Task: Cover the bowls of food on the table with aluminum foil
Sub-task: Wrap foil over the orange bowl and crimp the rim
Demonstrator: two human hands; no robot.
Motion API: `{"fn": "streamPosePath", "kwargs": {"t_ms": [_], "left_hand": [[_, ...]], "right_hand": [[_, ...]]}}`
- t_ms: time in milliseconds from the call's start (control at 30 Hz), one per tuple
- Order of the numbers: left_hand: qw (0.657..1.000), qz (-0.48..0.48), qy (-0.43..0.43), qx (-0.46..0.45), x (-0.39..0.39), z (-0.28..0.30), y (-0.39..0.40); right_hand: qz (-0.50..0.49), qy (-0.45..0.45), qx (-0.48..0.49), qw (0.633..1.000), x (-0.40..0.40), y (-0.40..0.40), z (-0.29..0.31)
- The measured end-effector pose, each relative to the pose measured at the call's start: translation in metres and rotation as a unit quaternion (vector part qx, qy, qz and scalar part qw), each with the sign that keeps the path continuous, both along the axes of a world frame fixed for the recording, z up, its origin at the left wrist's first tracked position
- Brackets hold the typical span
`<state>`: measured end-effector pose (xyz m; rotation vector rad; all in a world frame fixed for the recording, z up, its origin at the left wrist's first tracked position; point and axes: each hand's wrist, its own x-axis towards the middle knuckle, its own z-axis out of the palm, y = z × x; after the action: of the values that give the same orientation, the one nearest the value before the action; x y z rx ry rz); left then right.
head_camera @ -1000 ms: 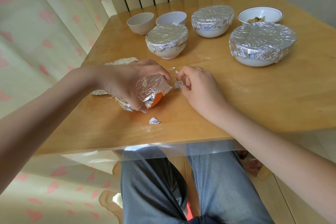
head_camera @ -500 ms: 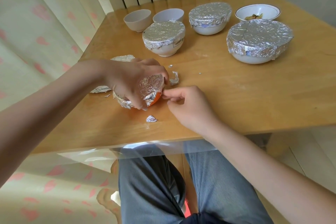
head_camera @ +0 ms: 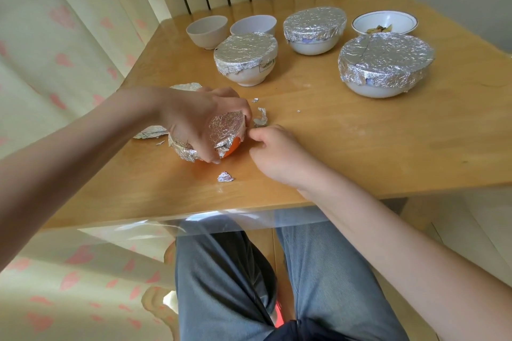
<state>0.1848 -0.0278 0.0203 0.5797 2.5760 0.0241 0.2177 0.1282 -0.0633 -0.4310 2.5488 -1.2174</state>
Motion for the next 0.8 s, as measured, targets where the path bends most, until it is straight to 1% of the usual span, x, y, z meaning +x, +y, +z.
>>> {"fn": "streamPosePath", "kwargs": {"t_ms": [133,200,233,300,367,400,433,500,600,700,733,800], "left_hand": [[0.999,0.019,0.004,-0.026,0.002,0.002,0.003],[0.998,0.048,0.01,-0.032,0.002,0.001,0.002],[0.997,0.067,0.014,-0.032,0.002,0.0,0.001],[0.993,0.108,0.017,-0.034,0.004,0.0,-0.002],[0.99,0.131,-0.005,-0.052,0.005,0.001,-0.003],[0.988,0.133,-0.025,-0.072,0.006,0.003,-0.003],[0.986,0.128,-0.041,-0.101,0.007,0.005,-0.003],[0.981,0.107,-0.043,-0.154,0.006,0.009,-0.005],[0.985,0.047,-0.011,-0.164,0.001,0.01,-0.012],[0.991,-0.029,-0.002,-0.128,-0.001,0.001,-0.015],[0.994,-0.04,-0.003,-0.099,-0.001,-0.002,-0.016],[0.999,-0.033,0.001,-0.04,-0.001,-0.008,-0.017]], "right_hand": [[0.026,-0.004,0.038,0.999,0.005,-0.005,0.003],[0.013,0.005,0.043,0.999,-0.001,-0.001,0.001],[-0.004,0.018,0.03,0.999,-0.005,0.003,0.0],[-0.037,0.032,-0.028,0.998,-0.011,0.01,-0.002],[-0.039,0.033,-0.077,0.996,-0.011,0.014,-0.003],[-0.035,0.04,-0.086,0.995,-0.01,0.015,-0.004],[-0.033,0.05,-0.089,0.994,-0.01,0.016,-0.006],[-0.037,0.073,-0.097,0.992,-0.006,0.015,-0.01],[-0.047,0.131,-0.124,0.983,0.0,0.011,-0.014],[-0.043,0.196,-0.125,0.972,0.0,0.004,-0.009],[-0.043,0.213,-0.121,0.969,-0.001,0.001,-0.006],[-0.044,0.23,-0.104,0.967,-0.003,-0.004,-0.001]]}}
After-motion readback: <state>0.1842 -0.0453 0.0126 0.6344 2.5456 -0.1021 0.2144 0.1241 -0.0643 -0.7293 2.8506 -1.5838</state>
